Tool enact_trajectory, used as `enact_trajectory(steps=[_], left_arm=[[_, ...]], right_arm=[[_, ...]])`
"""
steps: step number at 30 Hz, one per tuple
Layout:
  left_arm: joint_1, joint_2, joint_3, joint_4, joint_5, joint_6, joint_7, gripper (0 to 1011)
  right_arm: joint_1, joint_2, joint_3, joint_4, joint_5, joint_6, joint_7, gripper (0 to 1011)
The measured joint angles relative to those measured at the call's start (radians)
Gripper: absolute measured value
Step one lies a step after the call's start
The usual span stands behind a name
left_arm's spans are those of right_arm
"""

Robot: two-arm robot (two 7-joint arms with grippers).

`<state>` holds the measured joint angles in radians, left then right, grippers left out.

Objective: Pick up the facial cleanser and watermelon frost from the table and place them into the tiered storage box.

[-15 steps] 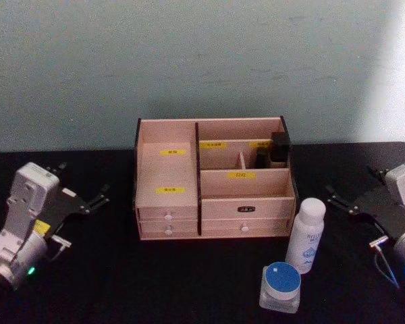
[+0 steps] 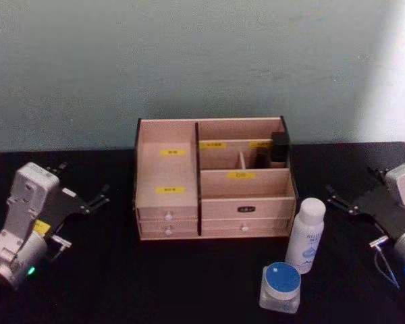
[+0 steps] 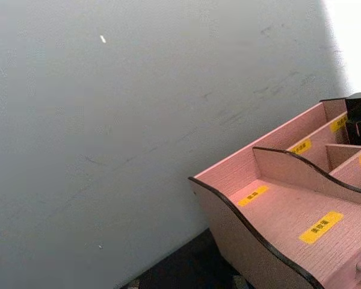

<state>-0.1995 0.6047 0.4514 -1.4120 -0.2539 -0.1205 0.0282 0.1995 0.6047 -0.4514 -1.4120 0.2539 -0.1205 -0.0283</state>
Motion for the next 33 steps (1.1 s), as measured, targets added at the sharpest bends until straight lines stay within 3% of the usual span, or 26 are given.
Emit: enact_trajectory(steps=[33], left_arm=[[0.0,0.0,0.0,0.0,0.0,0.0,0.0,1001]], right_arm=[[0.0,0.0,0.0,0.0,0.0,0.0,0.0,1002]])
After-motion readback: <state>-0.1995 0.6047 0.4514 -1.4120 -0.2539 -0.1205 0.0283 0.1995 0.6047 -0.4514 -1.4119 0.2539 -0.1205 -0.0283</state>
